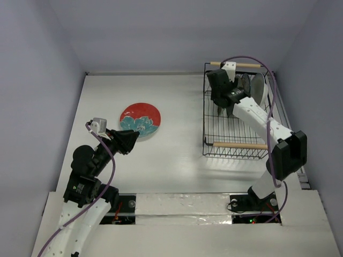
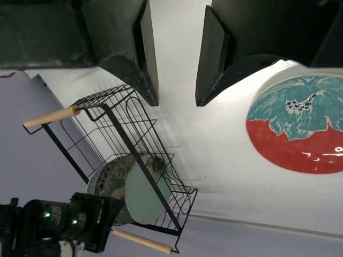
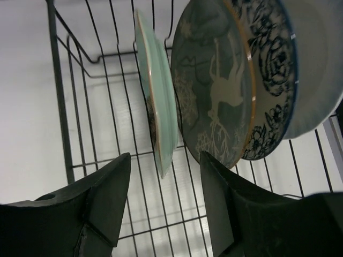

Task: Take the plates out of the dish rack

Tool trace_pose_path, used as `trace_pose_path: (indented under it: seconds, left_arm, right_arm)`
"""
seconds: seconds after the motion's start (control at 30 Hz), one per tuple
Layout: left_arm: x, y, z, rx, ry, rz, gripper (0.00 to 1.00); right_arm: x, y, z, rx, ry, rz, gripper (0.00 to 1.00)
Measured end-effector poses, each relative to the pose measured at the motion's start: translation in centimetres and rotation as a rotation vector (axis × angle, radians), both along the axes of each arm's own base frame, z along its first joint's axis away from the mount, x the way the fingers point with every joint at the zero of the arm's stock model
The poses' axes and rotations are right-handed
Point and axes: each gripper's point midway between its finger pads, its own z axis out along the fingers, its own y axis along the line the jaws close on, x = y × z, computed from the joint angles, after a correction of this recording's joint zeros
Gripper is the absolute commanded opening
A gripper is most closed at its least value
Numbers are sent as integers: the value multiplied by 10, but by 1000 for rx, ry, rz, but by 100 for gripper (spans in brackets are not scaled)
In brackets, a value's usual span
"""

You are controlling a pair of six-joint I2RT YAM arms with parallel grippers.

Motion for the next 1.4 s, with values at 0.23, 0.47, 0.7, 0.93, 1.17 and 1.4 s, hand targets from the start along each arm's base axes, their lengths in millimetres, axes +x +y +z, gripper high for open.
trace_pose_path:
  seconds: [0.23, 0.47, 0.7, 0.93, 1.17, 1.4]
  left_arm:
    - [0, 0, 0, 0, 0, 0, 33]
    - [-1, 0, 1, -1, -3, 0, 33]
    - [-1, 0, 1, -1, -4, 0, 33]
    - [-1, 0, 1, -1, -3, -1, 34]
    - [-1, 0, 1, -1, -3, -1, 34]
    - [-1, 0, 1, -1, -3, -1, 34]
  right_arm:
    - [15, -3, -46, -110, 140, 3, 45]
    - [37, -14, -57, -184, 190, -30, 19]
    - [36, -29, -48, -243, 205, -71, 4]
    - [33, -32, -29, -284, 222, -43, 0]
    - [28, -35, 25, -270, 131, -34, 0]
    - [-5, -25, 95, -192, -33, -2, 0]
